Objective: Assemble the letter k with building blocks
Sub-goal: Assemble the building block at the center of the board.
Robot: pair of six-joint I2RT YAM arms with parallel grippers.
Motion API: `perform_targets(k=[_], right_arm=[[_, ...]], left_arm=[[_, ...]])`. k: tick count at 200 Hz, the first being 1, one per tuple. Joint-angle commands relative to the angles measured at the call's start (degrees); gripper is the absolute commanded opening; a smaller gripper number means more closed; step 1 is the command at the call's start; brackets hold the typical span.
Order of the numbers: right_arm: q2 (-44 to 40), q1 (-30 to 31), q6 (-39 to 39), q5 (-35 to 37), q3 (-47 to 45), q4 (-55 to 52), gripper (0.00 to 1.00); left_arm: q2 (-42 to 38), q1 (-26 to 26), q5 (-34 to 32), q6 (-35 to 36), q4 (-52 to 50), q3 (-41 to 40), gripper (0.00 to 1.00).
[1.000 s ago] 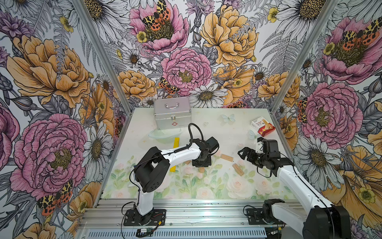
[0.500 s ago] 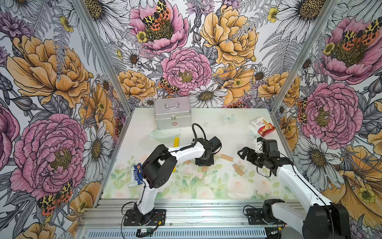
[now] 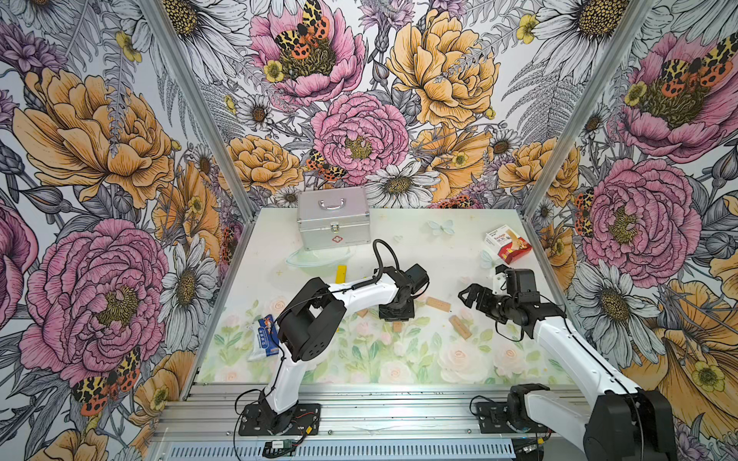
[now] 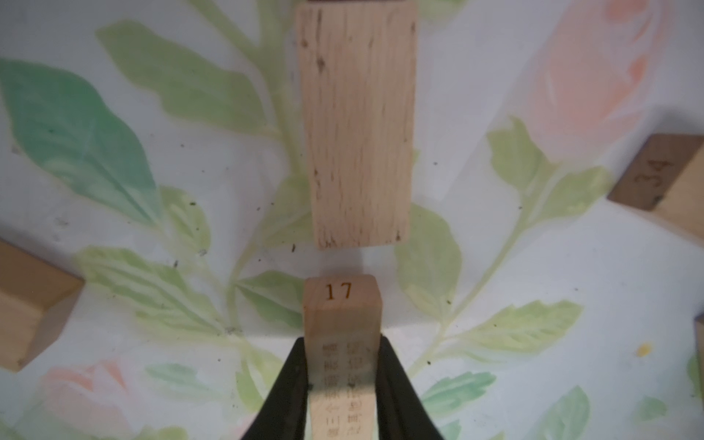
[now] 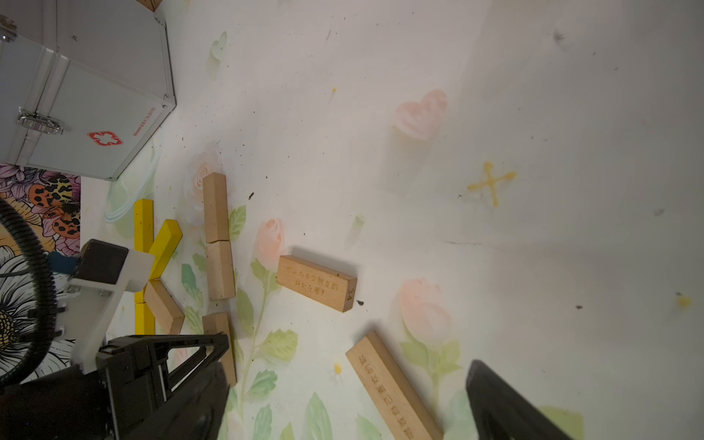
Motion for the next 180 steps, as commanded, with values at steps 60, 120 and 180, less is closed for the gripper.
perform_targets(k=[60,120,180], right_arm=[[1.3,0.3,-1.1,-0.8,2.5,1.2,0.99],[2.3,0.3,-1.5,-1.2,3.1,1.3,0.99],[2.5,0.3,-1.6,-0.9,2.7,1.3,0.99]], left_arm=[[1.9,0.2,2.1,0.1,0.8,2.7,0.10],[2.3,0.4,2.9,0.1,0.8,2.9,0.10],[2.3,0.9,3.1,0.2,0.8,2.6,0.10]])
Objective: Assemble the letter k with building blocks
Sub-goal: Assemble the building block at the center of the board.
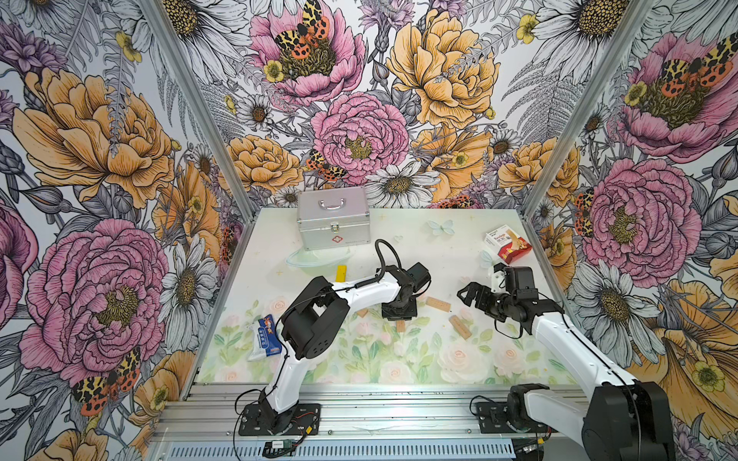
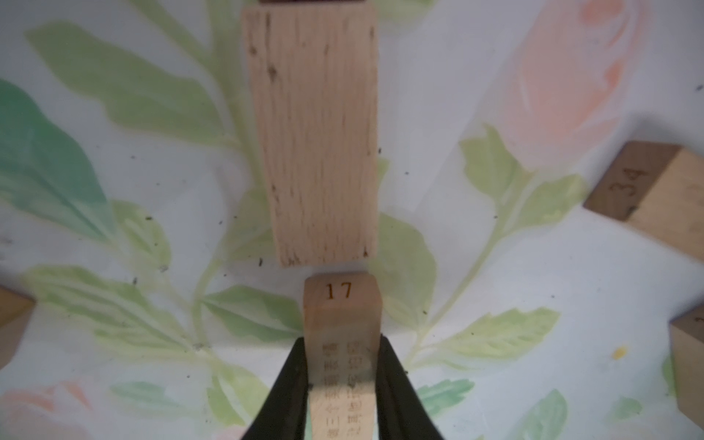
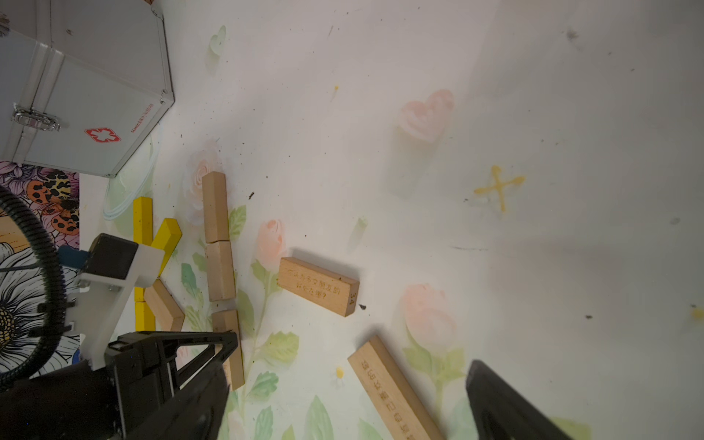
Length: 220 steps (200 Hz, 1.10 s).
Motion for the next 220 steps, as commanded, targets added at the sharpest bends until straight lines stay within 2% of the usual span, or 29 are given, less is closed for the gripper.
perform_targets(k=[1,220], right_arm=[[0.3,0.3,-1.2,-0.5,1.4,1.2,0.99],[1.1,0.2,-1.6,0.0,1.5,1.3,0.99]], left_arm=[[0.7,0.7,1.2,0.1,0.7,0.6,0.10],[1.2,1.7,1.7,0.4,0.6,0.1,0.10]])
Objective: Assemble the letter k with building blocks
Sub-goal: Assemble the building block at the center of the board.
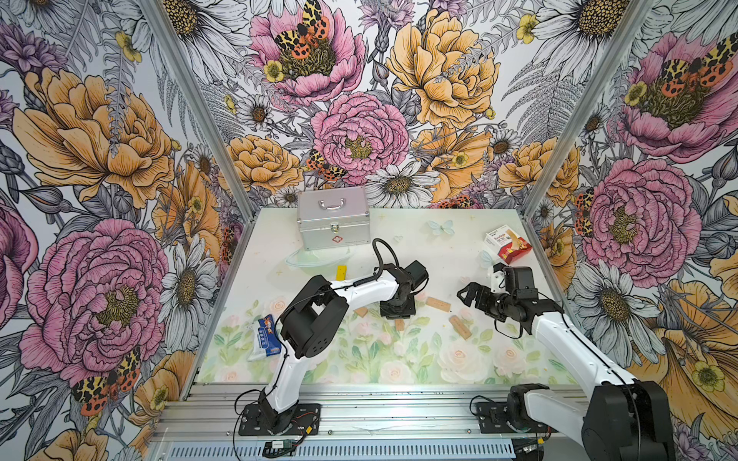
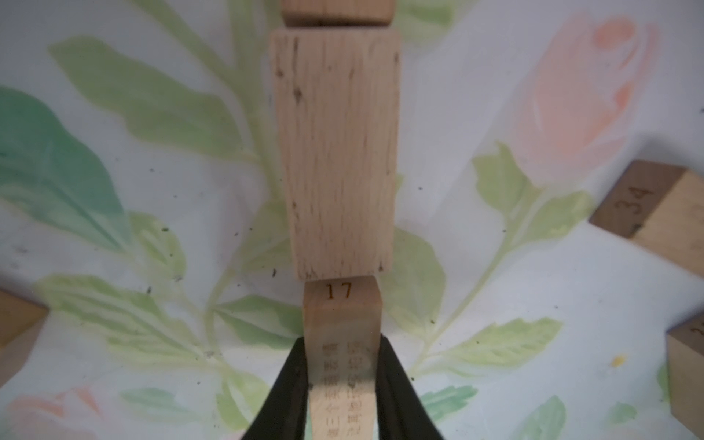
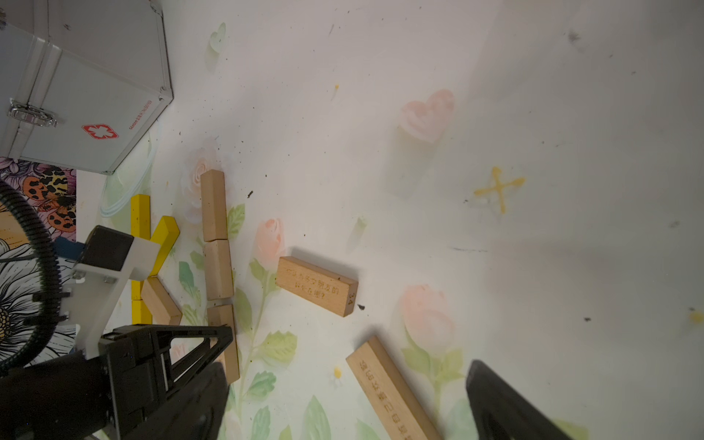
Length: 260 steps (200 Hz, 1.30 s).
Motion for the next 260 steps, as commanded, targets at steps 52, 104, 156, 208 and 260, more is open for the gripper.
perform_targets(k=[52,104,156,208,260], right_arm=[[0.9,0.2,-0.9,0.0,1.6,1.2,0.99],[1.3,0.2,-1.1,0.1,1.6,1.3,0.99],[1.6,0.1,-1.2,0.2,1.6,1.3,0.99],[1.9,0.1,-1.4,0.3,1.8,1.3,0.99],[1.9,0.0,-1.5,0.3,1.7,1.3,0.99]], left_arm=[[1.0,1.0,1.0,0.6,0.7,-0.3,0.10],[1.4,1.6,1.1,0.8,0.6,-0.3,0.10],[1.8,2.0,1.5,1.3,0.7,0.0,0.11],[2.4,2.2,1.9,1.6,0.6,0.3,0.11],[3.1,2.3,2.5,2.0,0.5,1.1,0.12]])
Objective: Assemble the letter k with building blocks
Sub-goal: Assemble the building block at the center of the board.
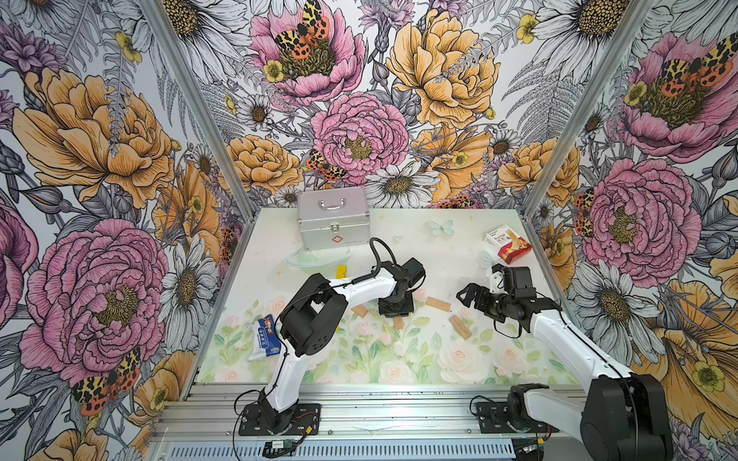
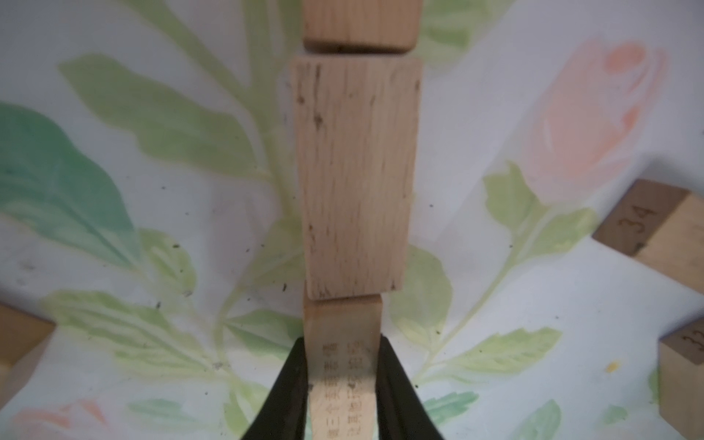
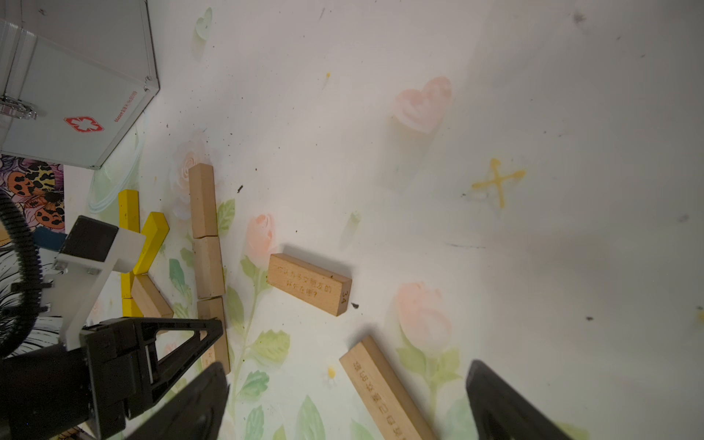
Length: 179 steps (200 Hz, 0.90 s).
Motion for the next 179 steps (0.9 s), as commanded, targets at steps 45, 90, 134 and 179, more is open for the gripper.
perform_targets(k=[45,90,134,179], right_arm=[[0.5,-0.1,-1.3,0.3,1.3,1.2,0.99],[0.5,-0.3,-1.4,0.1,1.3,1.3,0.99],[0.5,-0.3,-1.5,0.1,1.1,1.3,0.99],[0.4,-0.5,-1.6,-0.2,1.4,1.2,0.99]], left_arm=[[2.5,0.6,1.1,1.2,0.7,0.1,0.13],[3.1,0.7,1.6,1.4,0.6,0.4,0.13],[3.2,1.1,1.6,1.7,0.6,0.2,0.17],[3.0,1.5,1.6,1.8,0.6,-0.3,0.20]])
